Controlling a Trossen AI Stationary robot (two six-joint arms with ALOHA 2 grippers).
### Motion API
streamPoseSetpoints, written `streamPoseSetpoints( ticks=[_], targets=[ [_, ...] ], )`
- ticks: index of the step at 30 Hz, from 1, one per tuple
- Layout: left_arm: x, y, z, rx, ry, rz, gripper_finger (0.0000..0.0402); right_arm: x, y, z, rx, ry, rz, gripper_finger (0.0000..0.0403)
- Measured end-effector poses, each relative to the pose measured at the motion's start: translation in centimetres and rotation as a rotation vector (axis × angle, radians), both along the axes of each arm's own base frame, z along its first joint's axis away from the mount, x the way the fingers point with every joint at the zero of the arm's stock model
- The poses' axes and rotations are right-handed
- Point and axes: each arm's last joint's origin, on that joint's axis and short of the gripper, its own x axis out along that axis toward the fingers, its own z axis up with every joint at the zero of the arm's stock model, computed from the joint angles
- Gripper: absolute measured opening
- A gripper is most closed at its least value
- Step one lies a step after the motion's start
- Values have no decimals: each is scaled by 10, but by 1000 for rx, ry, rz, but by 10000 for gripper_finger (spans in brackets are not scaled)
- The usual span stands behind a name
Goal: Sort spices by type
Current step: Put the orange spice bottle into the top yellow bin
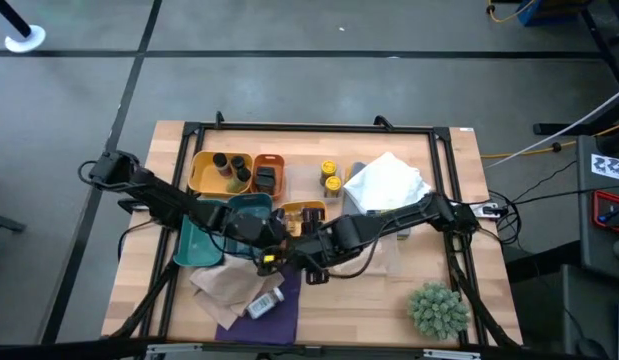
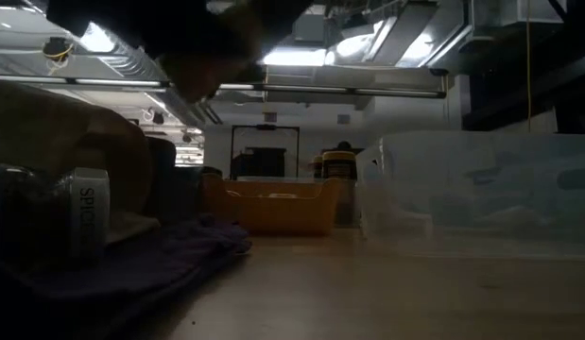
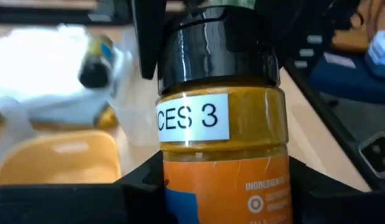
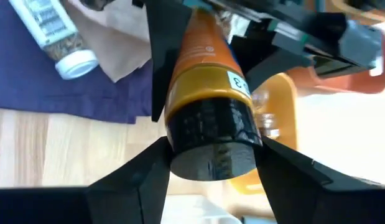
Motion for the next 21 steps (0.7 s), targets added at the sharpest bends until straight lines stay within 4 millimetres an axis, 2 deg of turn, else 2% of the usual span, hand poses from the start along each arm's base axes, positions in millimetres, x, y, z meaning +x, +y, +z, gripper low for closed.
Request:
streamPoseSetpoints(
  ticks=[4,9,14,17,21],
  targets=[
    [-6,4,15,29,-59,30,159,-8,-5,16,-29,-45,-12,217],
    [-17,12,32,68,-102,50,159,-8,-6,22,-41,-65,7,217],
    [-27,20,45,128,-126,69,159,-9,-8,28,-124,-99,21,217],
    [-31,24,54,142,-156,94,159,-19,-13,29,-222,-47,-5,214],
    [-35,24,59,163,-175,76,159,-25,-19,40,-279,-83,-41,214]
  ],
)
